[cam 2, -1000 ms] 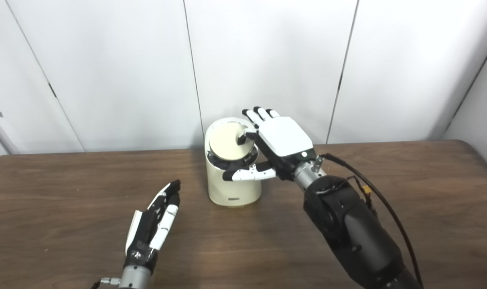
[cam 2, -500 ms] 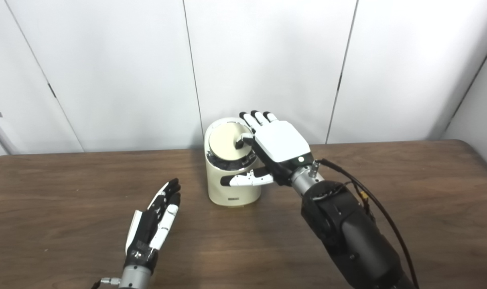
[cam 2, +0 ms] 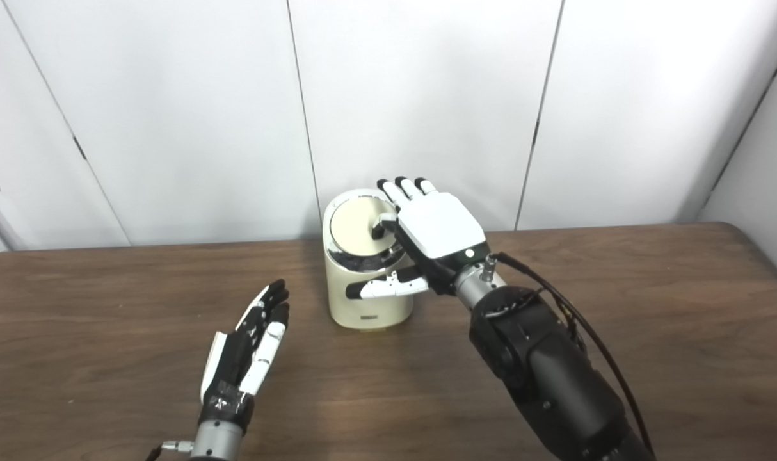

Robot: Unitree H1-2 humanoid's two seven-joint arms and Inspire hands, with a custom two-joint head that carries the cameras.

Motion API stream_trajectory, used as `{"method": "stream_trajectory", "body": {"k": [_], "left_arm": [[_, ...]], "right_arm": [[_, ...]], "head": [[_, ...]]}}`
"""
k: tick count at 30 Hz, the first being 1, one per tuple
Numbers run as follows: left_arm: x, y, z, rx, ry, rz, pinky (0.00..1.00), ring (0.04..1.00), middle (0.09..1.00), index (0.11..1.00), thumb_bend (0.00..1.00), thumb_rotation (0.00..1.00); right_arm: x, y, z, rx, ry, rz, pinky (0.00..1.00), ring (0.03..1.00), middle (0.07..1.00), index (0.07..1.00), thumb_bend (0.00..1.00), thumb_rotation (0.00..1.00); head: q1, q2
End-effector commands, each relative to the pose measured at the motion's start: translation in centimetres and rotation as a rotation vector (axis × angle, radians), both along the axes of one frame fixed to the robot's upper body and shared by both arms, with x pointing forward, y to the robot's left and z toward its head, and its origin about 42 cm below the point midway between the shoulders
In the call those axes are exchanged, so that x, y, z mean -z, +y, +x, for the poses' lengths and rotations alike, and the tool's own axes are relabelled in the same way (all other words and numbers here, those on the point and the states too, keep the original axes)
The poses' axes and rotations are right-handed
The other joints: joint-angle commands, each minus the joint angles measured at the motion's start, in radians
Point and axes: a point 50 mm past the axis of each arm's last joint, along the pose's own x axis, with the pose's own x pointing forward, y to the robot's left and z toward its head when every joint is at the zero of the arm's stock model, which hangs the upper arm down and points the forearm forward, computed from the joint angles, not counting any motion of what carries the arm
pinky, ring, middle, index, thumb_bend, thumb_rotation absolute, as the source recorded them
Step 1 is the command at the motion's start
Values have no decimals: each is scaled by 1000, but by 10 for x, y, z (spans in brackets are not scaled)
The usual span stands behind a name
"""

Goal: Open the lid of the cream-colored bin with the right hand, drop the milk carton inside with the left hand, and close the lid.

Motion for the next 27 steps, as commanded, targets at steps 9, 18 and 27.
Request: {"method": "stream_trajectory", "body": {"k": [9,18,27], "left_arm": [[-18,-3,6,1,-75,-10,880,901,914,942,546,805],[-16,-1,9,-5,-78,-6,888,899,912,940,565,818],[-17,2,12,0,-86,-13,888,900,913,939,576,817]], "right_arm": [[-20,-17,-11,38,30,73,1000,1000,1000,785,652,1000],[-44,-46,-30,84,-19,228,991,1000,1000,897,613,1000],[2,-93,-36,173,145,473,865,992,989,942,575,956]], "head": [[2,-1],[-1,-8],[3,-14]]}}
